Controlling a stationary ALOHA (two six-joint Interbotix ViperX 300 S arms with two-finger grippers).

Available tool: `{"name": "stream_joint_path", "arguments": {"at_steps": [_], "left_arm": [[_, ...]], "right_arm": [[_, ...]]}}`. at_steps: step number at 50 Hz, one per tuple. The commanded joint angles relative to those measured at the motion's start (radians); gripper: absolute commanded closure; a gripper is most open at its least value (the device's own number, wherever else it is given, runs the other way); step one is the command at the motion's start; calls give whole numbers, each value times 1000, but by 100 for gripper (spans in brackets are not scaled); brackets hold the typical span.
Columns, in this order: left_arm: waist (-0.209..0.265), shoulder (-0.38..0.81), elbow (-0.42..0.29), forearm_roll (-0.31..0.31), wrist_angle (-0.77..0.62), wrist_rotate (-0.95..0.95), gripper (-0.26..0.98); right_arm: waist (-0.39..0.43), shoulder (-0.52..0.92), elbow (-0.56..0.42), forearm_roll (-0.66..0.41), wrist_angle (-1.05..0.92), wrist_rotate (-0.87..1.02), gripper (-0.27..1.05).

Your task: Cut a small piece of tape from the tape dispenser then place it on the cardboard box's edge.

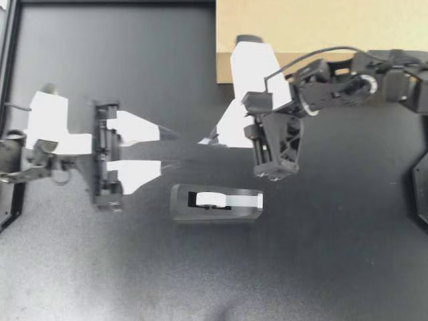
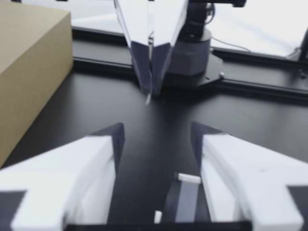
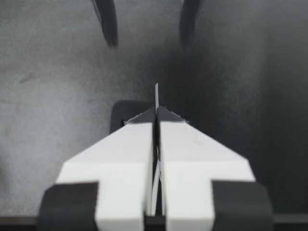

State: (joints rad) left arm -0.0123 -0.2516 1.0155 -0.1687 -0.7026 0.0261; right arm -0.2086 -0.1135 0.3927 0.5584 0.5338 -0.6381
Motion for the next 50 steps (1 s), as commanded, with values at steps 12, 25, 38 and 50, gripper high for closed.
{"name": "stream_joint_path", "arguments": {"at_steps": [12, 25, 38, 50], "left_arm": [[-2, 57, -80, 2, -28, 41, 27], [-2, 74, -92, 0, -28, 41, 28], [-2, 67, -86, -18, -28, 41, 41], [-2, 72, -87, -20, -26, 49, 61]], "right_arm": [[14, 25, -61, -2, 14, -2, 85], [14, 32, -67, -3, 15, -2, 85], [14, 31, -67, -11, 21, 0, 85], [14, 31, -69, -11, 25, 0, 85]]}}
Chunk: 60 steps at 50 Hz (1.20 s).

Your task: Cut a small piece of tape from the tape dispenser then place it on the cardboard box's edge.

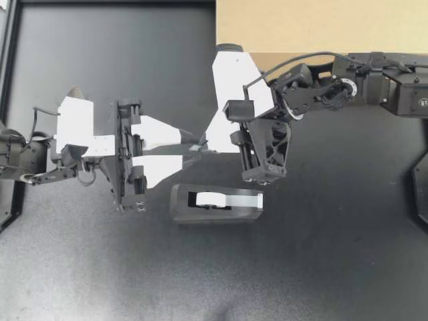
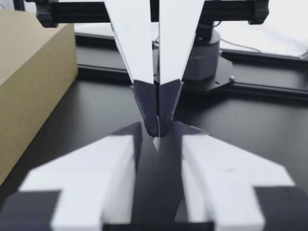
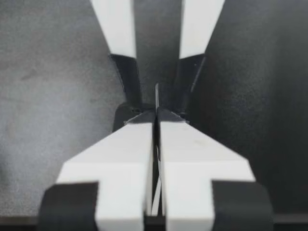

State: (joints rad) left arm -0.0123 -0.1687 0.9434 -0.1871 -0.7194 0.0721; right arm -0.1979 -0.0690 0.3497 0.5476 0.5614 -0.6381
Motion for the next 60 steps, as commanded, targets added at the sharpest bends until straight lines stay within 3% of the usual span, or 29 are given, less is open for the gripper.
{"name": "stream_joint_path", "arguments": {"at_steps": [1, 11, 23, 31, 43, 55, 60], "left_arm": [[-2, -11, -15, 0, -9, 3, 62], [-2, -11, -15, 0, -9, 11, 80], [-2, -15, -14, -2, -6, 18, 82], [-2, -15, -17, -2, -6, 21, 82], [-2, -14, -14, 0, -3, 20, 82], [0, -3, -15, -6, -14, 2, 82], [8, 6, -21, -43, -35, -5, 82]], "right_arm": [[3, -15, -25, 0, -3, 0, 85], [3, -18, -25, 2, -3, 0, 85], [2, -15, -25, 0, -6, 6, 83], [-2, -12, -23, 0, -11, 23, 70], [-2, -8, -17, 0, -15, 23, 34], [-34, -40, 38, -2, -71, 23, 34], [-66, -77, 86, -2, -115, 21, 34]]}}
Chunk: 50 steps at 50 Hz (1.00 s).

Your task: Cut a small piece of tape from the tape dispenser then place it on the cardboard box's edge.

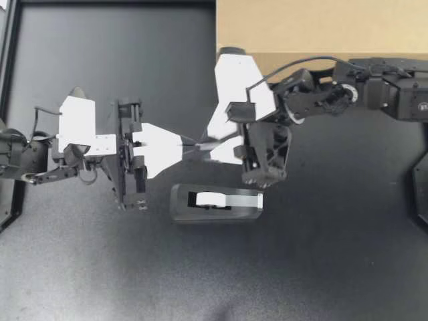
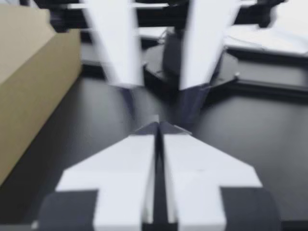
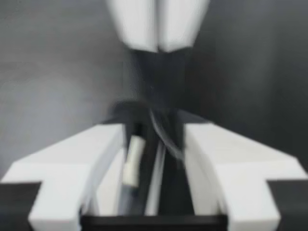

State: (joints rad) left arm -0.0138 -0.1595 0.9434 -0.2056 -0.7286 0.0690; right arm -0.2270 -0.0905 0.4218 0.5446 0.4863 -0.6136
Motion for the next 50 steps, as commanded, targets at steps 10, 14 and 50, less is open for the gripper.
{"name": "stream_joint_path", "arguments": {"at_steps": [10, 14, 50], "left_arm": [[41, 35, -41, -155, -80, -26, 82], [80, 63, -66, -238, -84, -67, 82], [331, 314, -253, -273, -78, -747, 82]], "right_arm": [[-98, -149, 133, 2, -179, -8, 34], [-114, -183, 178, 2, -239, -9, 34], [-192, -115, 301, -61, -667, -12, 75]]}}
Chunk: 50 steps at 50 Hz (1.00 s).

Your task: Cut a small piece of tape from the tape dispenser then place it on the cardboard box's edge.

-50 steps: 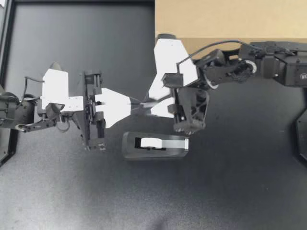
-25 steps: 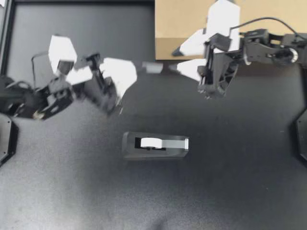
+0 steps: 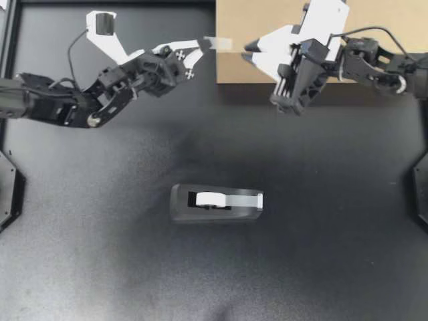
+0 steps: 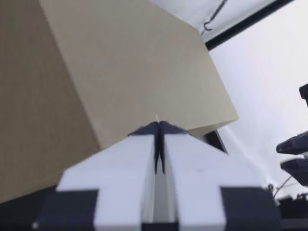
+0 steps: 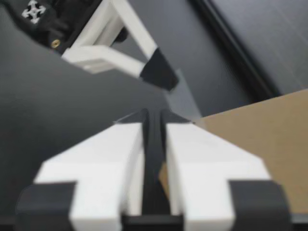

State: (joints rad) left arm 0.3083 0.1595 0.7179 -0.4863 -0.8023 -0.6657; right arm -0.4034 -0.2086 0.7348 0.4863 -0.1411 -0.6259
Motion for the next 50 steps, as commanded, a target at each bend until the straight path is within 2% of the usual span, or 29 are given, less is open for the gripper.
{"name": "stream_joint_path", "arguments": {"at_steps": [1, 6, 11, 50], "left_arm": [[12, 2, -29, 8, -5, -17, 82], [18, 15, -31, 8, -8, -26, 82], [21, 23, -34, 8, -11, -28, 82], [40, 63, -26, -11, -5, -29, 82]], "right_arm": [[-17, 8, -12, -5, -46, 0, 76], [-26, 35, -14, -12, -72, -2, 86], [-31, 64, -20, -18, -80, 0, 90], [-58, 258, -117, -20, -72, -2, 89]]}}
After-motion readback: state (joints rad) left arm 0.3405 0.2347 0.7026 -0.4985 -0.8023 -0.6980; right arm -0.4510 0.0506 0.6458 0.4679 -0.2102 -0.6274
